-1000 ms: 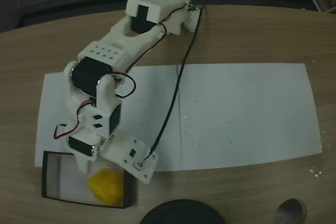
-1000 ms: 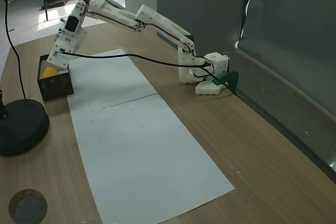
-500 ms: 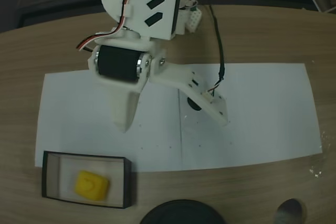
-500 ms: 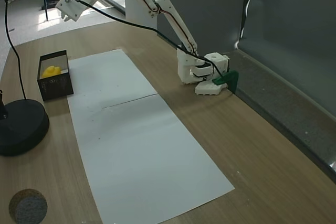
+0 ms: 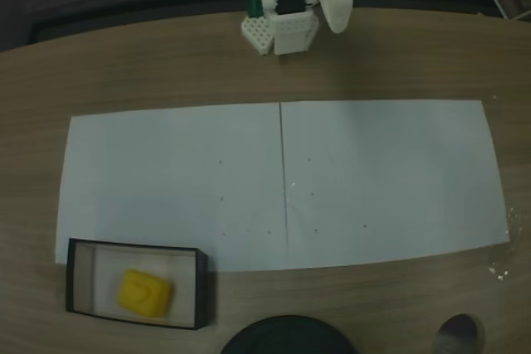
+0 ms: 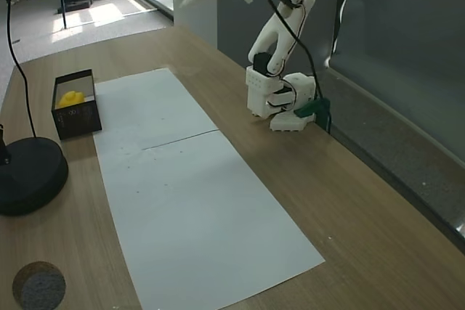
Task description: Grab a yellow square and put it in the box.
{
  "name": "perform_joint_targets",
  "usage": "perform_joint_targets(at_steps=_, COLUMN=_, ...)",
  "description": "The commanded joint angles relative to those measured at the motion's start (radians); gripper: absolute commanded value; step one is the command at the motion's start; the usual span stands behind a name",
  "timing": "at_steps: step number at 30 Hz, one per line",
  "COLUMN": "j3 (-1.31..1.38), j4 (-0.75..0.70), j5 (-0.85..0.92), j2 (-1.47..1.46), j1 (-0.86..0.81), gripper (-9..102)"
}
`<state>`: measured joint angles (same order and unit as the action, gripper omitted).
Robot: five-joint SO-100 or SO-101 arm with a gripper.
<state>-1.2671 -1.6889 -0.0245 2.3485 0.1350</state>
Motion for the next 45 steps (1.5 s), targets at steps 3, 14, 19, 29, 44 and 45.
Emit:
perform_joint_targets(at_steps=3, j3=-0.347, j4=0.127, j5=0.003, j2=0.423, j1=-0.031, gripper=0)
perform_joint_targets(at_steps=14, j3=-0.796, j4=0.253, j5=0.003, j2=0.859, j1=-0.054, gripper=0)
perform_joint_targets(at_steps=19, j3=-0.919, j4=0.295, j5=0.003, j2=0.965, j1=-0.057, gripper=0)
perform_joint_targets(at_steps=29, j3=-1.173, j4=0.362, j5=-0.008, j2=1.126, j1=-0.051, gripper=0)
perform_joint_targets(at_steps=44, j3=-1.680, j4=0.537, j5=-0.006, j2=1.121, j1=-0.147, gripper=0)
perform_joint_targets(at_steps=45, j3=-1.710, j4=0.538, j5=-0.006, j2=1.121, j1=-0.147, gripper=0)
